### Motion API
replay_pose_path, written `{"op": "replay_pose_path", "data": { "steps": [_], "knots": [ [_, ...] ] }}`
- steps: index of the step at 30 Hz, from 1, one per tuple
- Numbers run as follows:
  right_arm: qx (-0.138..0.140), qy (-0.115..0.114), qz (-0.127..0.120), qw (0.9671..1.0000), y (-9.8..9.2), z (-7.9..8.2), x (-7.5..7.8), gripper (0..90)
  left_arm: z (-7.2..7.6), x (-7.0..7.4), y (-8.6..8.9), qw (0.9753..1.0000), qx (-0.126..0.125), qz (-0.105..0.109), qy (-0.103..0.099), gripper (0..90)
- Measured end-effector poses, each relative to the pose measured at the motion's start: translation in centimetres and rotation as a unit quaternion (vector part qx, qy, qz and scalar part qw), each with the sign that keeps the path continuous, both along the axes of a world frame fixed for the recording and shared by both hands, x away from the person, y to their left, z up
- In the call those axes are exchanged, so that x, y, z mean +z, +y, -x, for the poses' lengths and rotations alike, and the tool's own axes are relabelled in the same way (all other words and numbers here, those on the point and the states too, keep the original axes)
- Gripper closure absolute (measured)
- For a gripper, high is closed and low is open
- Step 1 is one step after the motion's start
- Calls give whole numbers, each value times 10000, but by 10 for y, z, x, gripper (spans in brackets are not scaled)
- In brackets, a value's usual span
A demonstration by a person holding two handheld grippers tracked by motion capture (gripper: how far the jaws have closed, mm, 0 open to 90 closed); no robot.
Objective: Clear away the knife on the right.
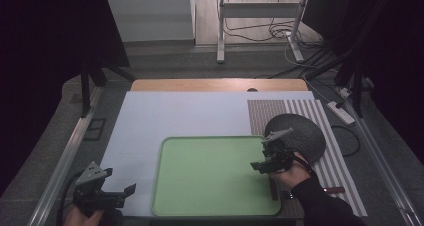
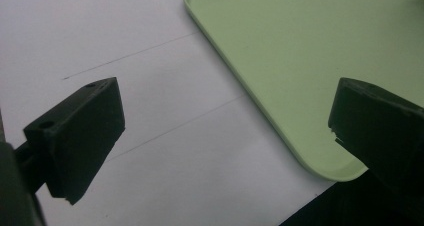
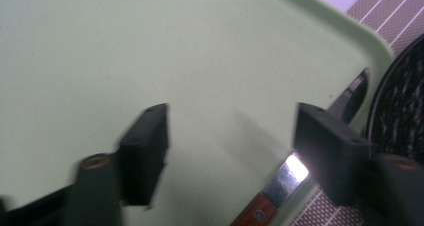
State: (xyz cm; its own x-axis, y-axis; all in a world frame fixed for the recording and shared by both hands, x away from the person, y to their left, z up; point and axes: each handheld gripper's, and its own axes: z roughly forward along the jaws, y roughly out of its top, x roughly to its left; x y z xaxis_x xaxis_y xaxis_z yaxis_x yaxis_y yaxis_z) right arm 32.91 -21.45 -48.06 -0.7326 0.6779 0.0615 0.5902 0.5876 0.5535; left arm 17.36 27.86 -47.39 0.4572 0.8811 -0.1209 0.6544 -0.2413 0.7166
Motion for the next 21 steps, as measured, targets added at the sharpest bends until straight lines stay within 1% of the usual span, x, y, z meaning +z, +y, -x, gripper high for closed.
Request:
{"op": "replay_pose_path", "data": {
  "steps": [1, 2, 3, 5, 7, 8, 10, 12, 14, 15, 16, 19, 21],
  "knots": [
    [0, 0, 0, 10000, 0, 0, 0, 283, 0, 0, 0, 10000, 0, 0, 0, 22],
    [-30, -91, 9, 10000, 1, 2, 2, 215, 0, 0, 0, 10000, -1, 0, 0, 22],
    [-26, -139, 1, 9999, 1, 2, 2, 180, 0, 0, 0, 10000, 0, 1, -1, 22],
    [-19, -157, 23, 9999, 1, 2, 3, 172, 0, 0, 0, 10000, -1, 0, -1, 22],
    [23, -103, -30, 9999, 1, 2, 2, 154, 0, 0, 0, 10000, -5, -4, 0, 22],
    [42, -64, -39, 10000, 1, 2, 2, 127, 0, 0, 0, 10000, -4, -4, 1, 22],
    [62, -38, -43, 10000, 1, 2, 1, 117, 0, 0, 0, 10000, -3, -4, 2, 22],
    [62, -40, -15, 10000, 1, 2, 1, 102, 0, 0, 0, 10000, -2, -2, 2, 22],
    [71, -35, -47, 10000, 0, 4, 3, 83, 0, 0, 0, 10000, 0, -2, 3, 22],
    [76, -30, -71, 9999, -1, 4, 3, 68, 0, 0, 0, 10000, -1, -4, 4, 22],
    [51, -19, -108, 9999, -2, 4, 4, 31, 0, 0, 0, 10000, 0, -3, 5, 22],
    [39, -43, -123, 9999, -4, 5, 5, 29, 0, 0, 0, 10000, 4, 1, 8, 23],
    [28, -75, -132, 9999, -5, 7, 6, 9, 0, 0, 0, 10000, 6, 2, 12, 23]
  ]
}}
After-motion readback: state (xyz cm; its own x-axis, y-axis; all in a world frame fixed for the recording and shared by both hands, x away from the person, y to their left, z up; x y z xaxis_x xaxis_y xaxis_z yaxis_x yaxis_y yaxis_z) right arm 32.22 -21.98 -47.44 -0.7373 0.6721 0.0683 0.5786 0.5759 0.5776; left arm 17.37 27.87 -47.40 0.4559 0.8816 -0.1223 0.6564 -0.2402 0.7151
